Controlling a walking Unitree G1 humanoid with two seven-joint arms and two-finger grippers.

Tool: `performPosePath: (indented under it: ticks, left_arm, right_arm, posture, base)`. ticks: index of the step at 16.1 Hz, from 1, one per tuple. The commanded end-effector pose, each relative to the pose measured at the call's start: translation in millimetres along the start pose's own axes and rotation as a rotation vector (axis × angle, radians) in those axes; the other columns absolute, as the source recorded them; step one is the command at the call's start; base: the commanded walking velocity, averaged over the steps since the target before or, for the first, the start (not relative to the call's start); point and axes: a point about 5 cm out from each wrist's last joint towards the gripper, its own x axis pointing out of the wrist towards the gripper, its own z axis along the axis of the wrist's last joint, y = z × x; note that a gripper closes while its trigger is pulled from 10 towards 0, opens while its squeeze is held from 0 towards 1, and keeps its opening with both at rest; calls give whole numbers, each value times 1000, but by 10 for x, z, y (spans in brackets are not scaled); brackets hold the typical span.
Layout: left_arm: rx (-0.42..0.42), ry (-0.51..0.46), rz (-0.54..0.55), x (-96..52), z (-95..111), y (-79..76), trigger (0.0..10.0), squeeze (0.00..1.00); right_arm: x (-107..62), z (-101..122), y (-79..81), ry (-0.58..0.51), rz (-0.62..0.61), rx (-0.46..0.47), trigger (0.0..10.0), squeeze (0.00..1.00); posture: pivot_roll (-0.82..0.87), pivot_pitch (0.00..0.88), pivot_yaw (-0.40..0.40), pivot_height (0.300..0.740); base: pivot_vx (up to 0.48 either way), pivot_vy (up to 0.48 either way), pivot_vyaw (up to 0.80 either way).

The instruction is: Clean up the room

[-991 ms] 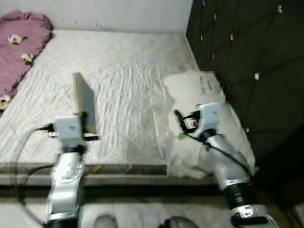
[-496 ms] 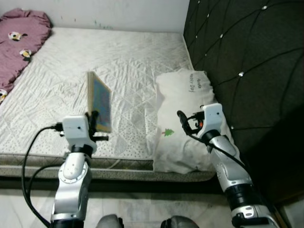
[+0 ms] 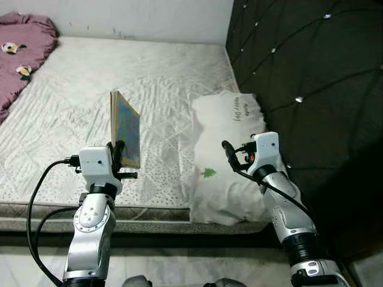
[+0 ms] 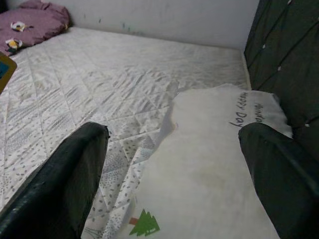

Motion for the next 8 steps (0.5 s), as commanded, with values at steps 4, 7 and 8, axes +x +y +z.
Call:
performPosePath:
  ticks: [4,7,8]
  left_arm:
    - [5,-57,-1,11,109,4,10000,0]
    - [7,-55,0,14,111,9,10000,0]
    - [8,-51,11,13,107,17,10000,0]
  right_arm:
    - [10,18,-12,-1,0,-8,10000,0]
    - [17,26,-14,0,1,-9,10000,0]
    - [17,25,-15,-1,0,-10,10000,0]
  posture:
    - [-43,42,-27,740]
    - [-42,52,-30,740]
    - [-43,54,-29,740]
  base:
    - [280,0,0]
    - [264,0,0]
    - [0,0,0]
